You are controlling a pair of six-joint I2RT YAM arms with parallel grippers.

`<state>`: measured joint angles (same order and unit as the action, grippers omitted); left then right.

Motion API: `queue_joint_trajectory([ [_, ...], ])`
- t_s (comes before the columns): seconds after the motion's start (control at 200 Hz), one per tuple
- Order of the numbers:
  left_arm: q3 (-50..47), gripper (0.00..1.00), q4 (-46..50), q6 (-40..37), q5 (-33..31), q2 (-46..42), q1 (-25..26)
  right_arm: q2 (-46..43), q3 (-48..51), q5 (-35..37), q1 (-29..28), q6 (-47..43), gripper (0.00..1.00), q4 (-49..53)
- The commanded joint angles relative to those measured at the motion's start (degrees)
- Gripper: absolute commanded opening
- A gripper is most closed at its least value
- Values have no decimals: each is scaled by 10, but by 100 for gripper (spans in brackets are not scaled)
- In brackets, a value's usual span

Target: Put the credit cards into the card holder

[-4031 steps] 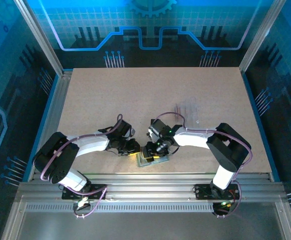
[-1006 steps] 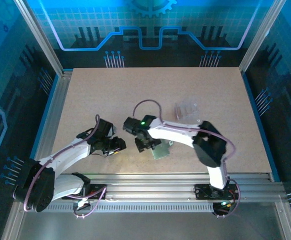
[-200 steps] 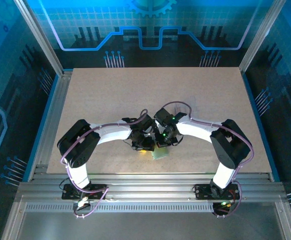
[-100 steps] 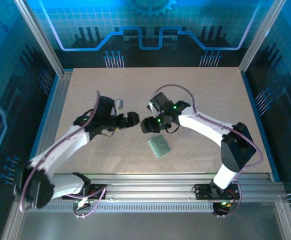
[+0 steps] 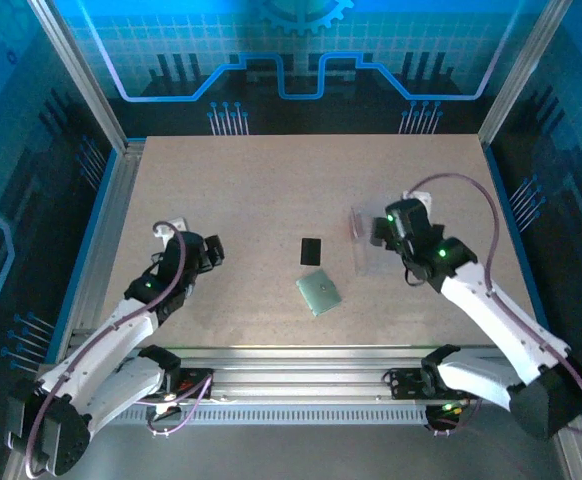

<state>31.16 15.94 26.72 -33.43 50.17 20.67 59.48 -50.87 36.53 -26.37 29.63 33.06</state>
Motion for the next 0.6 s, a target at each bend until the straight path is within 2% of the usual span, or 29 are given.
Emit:
queue_joint_trajectory([
  [0.0,-49,99,-168,-86,-132,-19,-24,-62,118,115,22,-87,100,-162],
  [0.055,-86,99,-248,-117,-139,-12,-39,-83,177,102,37,-139,100,-256],
  [0.125,-127,99,-350,-159,-124,12,-66,-91,242,48,62,-200,100,-354],
  [0.24,-148,99,-439,-190,-8,83,-134,-78,316,-65,117,-234,100,-475],
  [0.3,-150,99,-488,-195,50,136,-160,-68,347,-98,140,-239,100,-537],
  [0.44,-160,99,-642,-227,93,229,-171,-33,368,-113,182,-235,100,-589],
  [0.555,-158,99,-776,-236,113,338,-182,-17,368,-157,205,-242,100,-617],
  [0.595,-148,99,-751,-245,145,337,-180,-9,373,-172,211,-247,100,-639],
])
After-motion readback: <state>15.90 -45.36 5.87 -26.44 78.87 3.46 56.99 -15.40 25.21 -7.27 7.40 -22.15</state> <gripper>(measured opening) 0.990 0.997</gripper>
